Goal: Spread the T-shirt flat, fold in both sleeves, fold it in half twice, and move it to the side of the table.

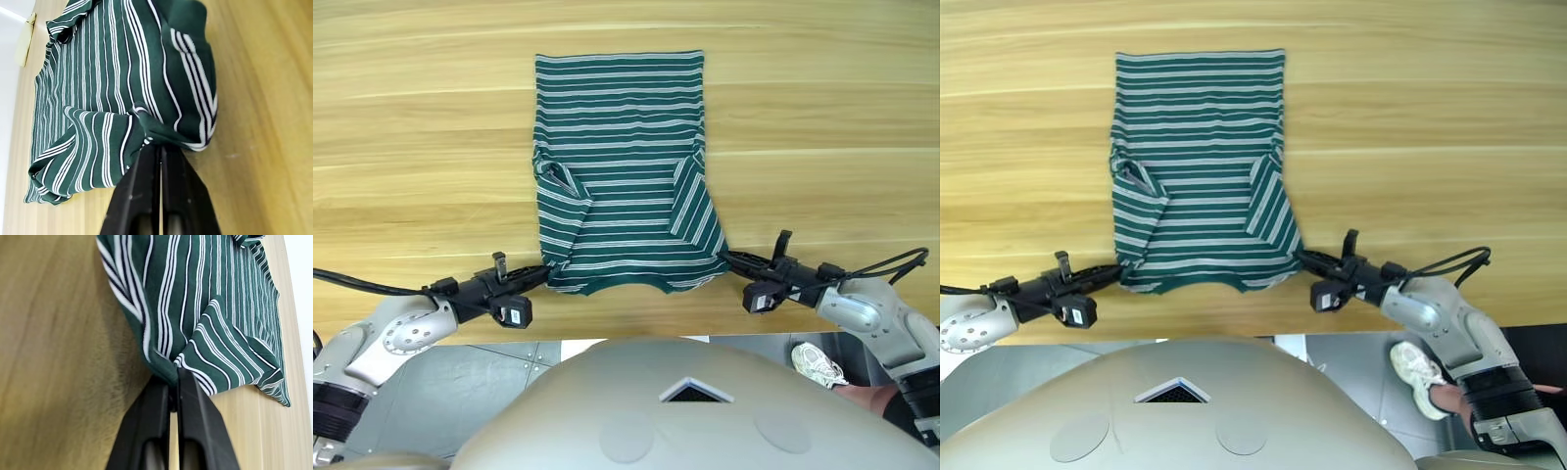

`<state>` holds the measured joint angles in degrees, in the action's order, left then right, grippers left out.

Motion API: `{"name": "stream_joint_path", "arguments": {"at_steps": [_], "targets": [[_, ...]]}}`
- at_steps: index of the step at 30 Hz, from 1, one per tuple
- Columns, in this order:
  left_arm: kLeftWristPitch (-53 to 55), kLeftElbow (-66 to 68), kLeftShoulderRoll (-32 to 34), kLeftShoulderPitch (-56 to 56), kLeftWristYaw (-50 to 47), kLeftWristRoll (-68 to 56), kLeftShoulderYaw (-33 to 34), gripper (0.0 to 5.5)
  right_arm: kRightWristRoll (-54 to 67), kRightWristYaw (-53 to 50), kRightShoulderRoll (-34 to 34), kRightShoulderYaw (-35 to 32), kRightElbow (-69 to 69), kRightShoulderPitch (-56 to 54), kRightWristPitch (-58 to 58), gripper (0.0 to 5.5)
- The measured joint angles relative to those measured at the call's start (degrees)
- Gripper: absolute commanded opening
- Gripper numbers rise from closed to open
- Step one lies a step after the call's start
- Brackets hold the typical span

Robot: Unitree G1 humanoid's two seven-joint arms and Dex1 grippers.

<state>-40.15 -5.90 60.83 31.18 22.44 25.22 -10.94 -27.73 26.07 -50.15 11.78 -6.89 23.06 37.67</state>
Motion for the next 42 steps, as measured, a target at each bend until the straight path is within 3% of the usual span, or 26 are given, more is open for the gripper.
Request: {"name": "stream_joint_path", "arguments": {"at_steps": [14,22,27,31,42], "targets": [[-3.36,0.98,-0.38,-0.02,1.06,-3.44,-3.1,0.04,2.02,-1.15,0.18,-1.17,-1.23,2.02,0.75,0.0],[-3.21,-5.51,-5.28,10.8,0.36,-12.96,-2.22,0.04,17.47,-0.88,-0.35,-8.34,-9.98,13.15,1.38,0.0],[-0.22,-6.97,-14.32,-1.81,-4.31,-19.94,4.63,0.04,21.03,-0.97,2.68,-10.1,-10.85,7.67,-1.59,0.0],[2.1,-5.36,-18.99,-5.4,-4.96,-19.89,5.81,0.04,21.51,-1.14,6.2,-10.08,-8.85,2.02,-3.47,0.0],[7.77,14.28,-29.37,-24.71,-10.19,-13.49,6.45,0.04,14.55,-8.75,24.04,-3.87,16.97,-30.19,-9.13,0.0]]}}
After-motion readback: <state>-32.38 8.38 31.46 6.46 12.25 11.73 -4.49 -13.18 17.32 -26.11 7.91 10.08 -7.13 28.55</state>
